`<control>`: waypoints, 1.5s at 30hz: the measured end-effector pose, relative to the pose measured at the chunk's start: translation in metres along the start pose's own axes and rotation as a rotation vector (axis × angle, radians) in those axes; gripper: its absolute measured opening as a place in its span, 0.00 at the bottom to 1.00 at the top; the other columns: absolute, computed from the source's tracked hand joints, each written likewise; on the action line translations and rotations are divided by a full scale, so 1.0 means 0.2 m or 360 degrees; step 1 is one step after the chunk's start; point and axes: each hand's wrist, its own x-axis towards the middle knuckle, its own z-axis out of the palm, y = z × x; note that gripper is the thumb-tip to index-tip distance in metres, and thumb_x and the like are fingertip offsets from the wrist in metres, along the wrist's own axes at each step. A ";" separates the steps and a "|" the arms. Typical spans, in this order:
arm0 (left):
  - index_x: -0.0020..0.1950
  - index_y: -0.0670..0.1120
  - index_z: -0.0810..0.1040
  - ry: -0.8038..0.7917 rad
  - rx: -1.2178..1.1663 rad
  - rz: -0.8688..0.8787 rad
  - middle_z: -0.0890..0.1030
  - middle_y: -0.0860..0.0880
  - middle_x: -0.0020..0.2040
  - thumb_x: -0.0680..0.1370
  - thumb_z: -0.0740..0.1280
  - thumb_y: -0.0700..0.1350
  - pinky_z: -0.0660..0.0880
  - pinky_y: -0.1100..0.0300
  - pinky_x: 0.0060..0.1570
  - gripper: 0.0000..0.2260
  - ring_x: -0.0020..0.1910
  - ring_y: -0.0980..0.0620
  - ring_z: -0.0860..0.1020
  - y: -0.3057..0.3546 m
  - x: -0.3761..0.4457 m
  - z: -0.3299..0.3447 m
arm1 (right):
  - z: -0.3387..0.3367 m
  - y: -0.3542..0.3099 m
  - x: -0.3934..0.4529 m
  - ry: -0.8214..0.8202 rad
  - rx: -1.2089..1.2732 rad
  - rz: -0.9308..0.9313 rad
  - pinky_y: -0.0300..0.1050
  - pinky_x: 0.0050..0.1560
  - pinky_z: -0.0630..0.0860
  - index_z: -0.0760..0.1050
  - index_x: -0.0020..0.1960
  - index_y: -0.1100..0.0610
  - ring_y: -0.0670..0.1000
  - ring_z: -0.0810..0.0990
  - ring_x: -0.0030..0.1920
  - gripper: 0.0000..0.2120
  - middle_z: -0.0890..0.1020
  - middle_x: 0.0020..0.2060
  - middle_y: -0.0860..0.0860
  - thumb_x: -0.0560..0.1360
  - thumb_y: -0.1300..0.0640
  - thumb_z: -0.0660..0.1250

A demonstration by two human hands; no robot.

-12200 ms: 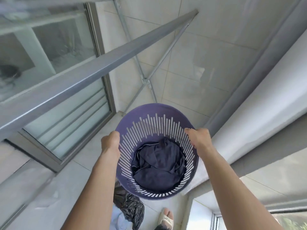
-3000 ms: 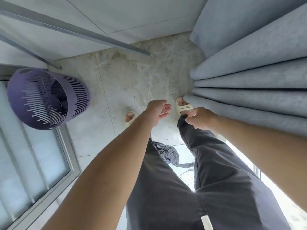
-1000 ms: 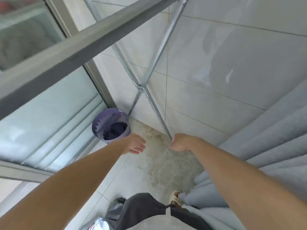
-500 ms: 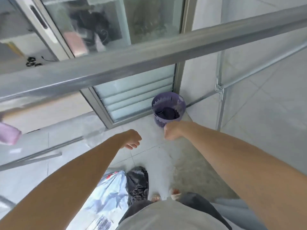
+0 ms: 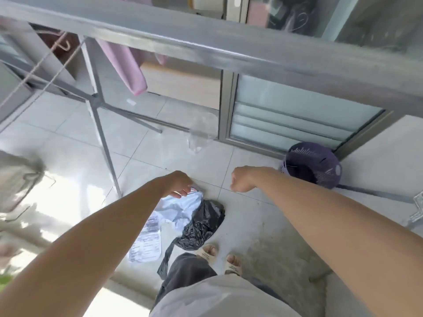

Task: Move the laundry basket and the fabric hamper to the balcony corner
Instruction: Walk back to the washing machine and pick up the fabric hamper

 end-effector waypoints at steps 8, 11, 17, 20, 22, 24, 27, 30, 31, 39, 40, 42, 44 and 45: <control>0.67 0.37 0.74 0.0251 -0.0394 -0.0391 0.81 0.40 0.62 0.83 0.60 0.43 0.78 0.55 0.48 0.16 0.52 0.45 0.80 -0.56 -0.19 -0.09 | 0.02 -0.35 0.13 -0.0120 -0.0432 -0.0345 0.45 0.46 0.70 0.67 0.49 0.58 0.56 0.73 0.46 0.07 0.73 0.48 0.55 0.79 0.54 0.59; 0.67 0.38 0.73 0.0301 -0.0460 -0.0449 0.81 0.40 0.62 0.83 0.59 0.43 0.78 0.55 0.48 0.15 0.56 0.44 0.81 -0.72 -0.28 -0.15 | 0.00 -0.53 0.14 -0.0096 -0.0488 -0.0477 0.46 0.45 0.70 0.68 0.52 0.56 0.55 0.73 0.43 0.07 0.72 0.43 0.53 0.79 0.53 0.59; 0.67 0.40 0.74 0.0390 -0.0533 -0.0488 0.81 0.41 0.62 0.83 0.59 0.42 0.78 0.52 0.54 0.15 0.58 0.44 0.81 -1.00 -0.41 -0.35 | -0.05 -0.90 0.14 -0.0059 -0.0585 -0.0630 0.46 0.44 0.69 0.69 0.42 0.57 0.56 0.73 0.43 0.08 0.72 0.39 0.53 0.78 0.55 0.61; 0.67 0.39 0.74 0.0443 -0.0557 -0.0461 0.81 0.41 0.62 0.82 0.60 0.44 0.78 0.54 0.51 0.16 0.51 0.46 0.80 -1.08 -0.43 -0.51 | -0.13 -1.07 0.13 -0.0024 -0.0581 -0.0626 0.44 0.36 0.66 0.68 0.40 0.56 0.53 0.70 0.35 0.09 0.71 0.36 0.53 0.78 0.57 0.60; 0.67 0.39 0.74 0.0470 -0.0593 -0.0446 0.81 0.42 0.62 0.82 0.60 0.45 0.78 0.53 0.53 0.16 0.49 0.47 0.79 -1.21 -0.45 -0.70 | -0.20 -1.31 0.12 0.0041 -0.0556 -0.0649 0.42 0.32 0.62 0.59 0.35 0.53 0.51 0.63 0.31 0.15 0.65 0.33 0.51 0.79 0.57 0.60; 0.68 0.40 0.74 0.0428 -0.0586 -0.0434 0.80 0.42 0.62 0.82 0.60 0.45 0.77 0.52 0.55 0.17 0.50 0.46 0.79 -1.26 -0.46 -0.80 | -0.26 -1.42 0.12 0.0073 -0.0603 -0.0671 0.41 0.30 0.62 0.64 0.37 0.53 0.50 0.65 0.31 0.12 0.68 0.34 0.51 0.79 0.56 0.60; 0.69 0.41 0.73 0.0402 -0.0575 -0.0409 0.79 0.41 0.63 0.83 0.58 0.44 0.77 0.51 0.57 0.17 0.55 0.44 0.79 -1.30 -0.48 -0.88 | -0.30 -1.52 0.12 0.0036 -0.0693 -0.0666 0.40 0.31 0.65 0.77 0.56 0.62 0.54 0.72 0.36 0.13 0.78 0.43 0.57 0.79 0.55 0.60; 0.68 0.39 0.73 0.0539 -0.0610 -0.0355 0.80 0.40 0.62 0.83 0.58 0.44 0.77 0.52 0.56 0.16 0.54 0.44 0.80 -1.44 -0.51 -1.08 | -0.33 -1.80 0.12 0.0064 -0.0681 -0.0703 0.41 0.33 0.66 0.75 0.62 0.63 0.56 0.74 0.41 0.17 0.80 0.51 0.59 0.80 0.54 0.58; 0.68 0.39 0.73 0.0572 -0.0624 -0.0347 0.80 0.40 0.62 0.83 0.58 0.44 0.77 0.52 0.55 0.16 0.52 0.45 0.80 -1.50 -0.53 -1.15 | -0.34 -1.91 0.13 0.0079 -0.0692 -0.0724 0.41 0.33 0.66 0.74 0.61 0.62 0.55 0.75 0.40 0.16 0.80 0.50 0.58 0.80 0.54 0.58; 0.69 0.39 0.73 0.0691 -0.0880 -0.0404 0.80 0.41 0.62 0.83 0.58 0.43 0.78 0.51 0.58 0.16 0.53 0.46 0.80 -1.92 -0.67 -1.33 | -0.21 -2.61 0.18 0.0027 -0.0955 -0.0888 0.44 0.42 0.74 0.73 0.48 0.59 0.56 0.77 0.39 0.10 0.79 0.45 0.56 0.78 0.52 0.61; 0.69 0.39 0.73 0.0707 -0.0921 -0.0408 0.80 0.41 0.62 0.83 0.58 0.43 0.78 0.51 0.58 0.16 0.54 0.46 0.80 -1.96 -0.69 -1.34 | -0.19 -2.68 0.18 0.0011 -0.0979 -0.0918 0.47 0.49 0.77 0.75 0.52 0.59 0.56 0.80 0.44 0.12 0.79 0.49 0.56 0.78 0.51 0.61; 0.69 0.40 0.73 0.0745 -0.1015 -0.0427 0.80 0.42 0.62 0.83 0.57 0.43 0.78 0.51 0.58 0.16 0.54 0.46 0.80 -2.06 -0.73 -1.33 | -0.13 -2.84 0.17 -0.0021 -0.1083 -0.0989 0.52 0.59 0.78 0.75 0.53 0.59 0.58 0.82 0.51 0.13 0.78 0.54 0.56 0.79 0.49 0.60; 0.69 0.41 0.73 0.0784 -0.1058 -0.0452 0.80 0.42 0.62 0.83 0.56 0.42 0.79 0.52 0.56 0.16 0.55 0.46 0.81 -2.15 -0.78 -1.32 | -0.07 -2.98 0.15 -0.0012 -0.1242 -0.1092 0.53 0.60 0.77 0.70 0.42 0.58 0.59 0.80 0.52 0.12 0.76 0.51 0.56 0.79 0.51 0.59; 0.70 0.41 0.73 0.0794 -0.1075 -0.0462 0.80 0.42 0.62 0.84 0.57 0.42 0.79 0.52 0.56 0.16 0.56 0.46 0.81 -2.18 -0.80 -1.32 | -0.05 -3.03 0.15 -0.0009 -0.1300 -0.1130 0.52 0.59 0.76 0.69 0.40 0.57 0.59 0.79 0.52 0.12 0.76 0.49 0.55 0.79 0.51 0.59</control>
